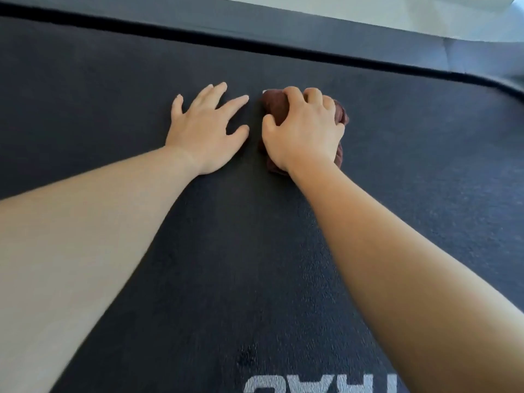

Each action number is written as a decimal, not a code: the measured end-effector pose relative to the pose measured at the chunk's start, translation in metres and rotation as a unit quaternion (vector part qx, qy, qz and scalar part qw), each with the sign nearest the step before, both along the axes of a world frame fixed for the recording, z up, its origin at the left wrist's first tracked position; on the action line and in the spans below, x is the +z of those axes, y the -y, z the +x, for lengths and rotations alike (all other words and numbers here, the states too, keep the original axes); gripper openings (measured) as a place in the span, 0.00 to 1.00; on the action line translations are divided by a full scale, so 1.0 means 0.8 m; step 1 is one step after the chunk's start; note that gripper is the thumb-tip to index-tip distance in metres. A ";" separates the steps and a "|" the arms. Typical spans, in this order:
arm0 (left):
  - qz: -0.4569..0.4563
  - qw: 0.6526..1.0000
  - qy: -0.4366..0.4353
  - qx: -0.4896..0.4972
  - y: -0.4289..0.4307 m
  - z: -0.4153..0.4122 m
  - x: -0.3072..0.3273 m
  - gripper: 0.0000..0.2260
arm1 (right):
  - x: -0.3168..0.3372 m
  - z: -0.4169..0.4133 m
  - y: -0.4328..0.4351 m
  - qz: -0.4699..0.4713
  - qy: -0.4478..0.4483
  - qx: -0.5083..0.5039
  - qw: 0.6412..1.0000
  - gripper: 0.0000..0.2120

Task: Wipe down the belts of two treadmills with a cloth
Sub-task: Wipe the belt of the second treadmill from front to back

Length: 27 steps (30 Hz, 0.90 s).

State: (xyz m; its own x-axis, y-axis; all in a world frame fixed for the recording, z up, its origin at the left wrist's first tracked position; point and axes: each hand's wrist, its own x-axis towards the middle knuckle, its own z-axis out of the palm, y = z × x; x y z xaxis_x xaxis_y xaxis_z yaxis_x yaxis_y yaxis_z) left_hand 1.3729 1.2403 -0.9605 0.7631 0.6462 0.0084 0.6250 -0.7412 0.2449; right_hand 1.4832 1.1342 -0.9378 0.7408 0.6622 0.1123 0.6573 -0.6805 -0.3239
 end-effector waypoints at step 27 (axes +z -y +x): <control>-0.036 0.999 -0.010 -0.026 -0.007 -0.048 0.009 0.22 | 0.006 -0.066 0.059 -0.013 -0.024 0.040 0.999 0.26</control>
State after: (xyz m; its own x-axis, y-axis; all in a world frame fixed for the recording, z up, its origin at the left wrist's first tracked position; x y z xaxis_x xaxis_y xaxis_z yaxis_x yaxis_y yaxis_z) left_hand 1.3347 1.2462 -0.9535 0.7953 0.6040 -0.0517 0.5913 -0.7541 0.2860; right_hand 1.4306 1.0871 -0.9333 0.6889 0.7224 0.0594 0.6946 -0.6346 -0.3388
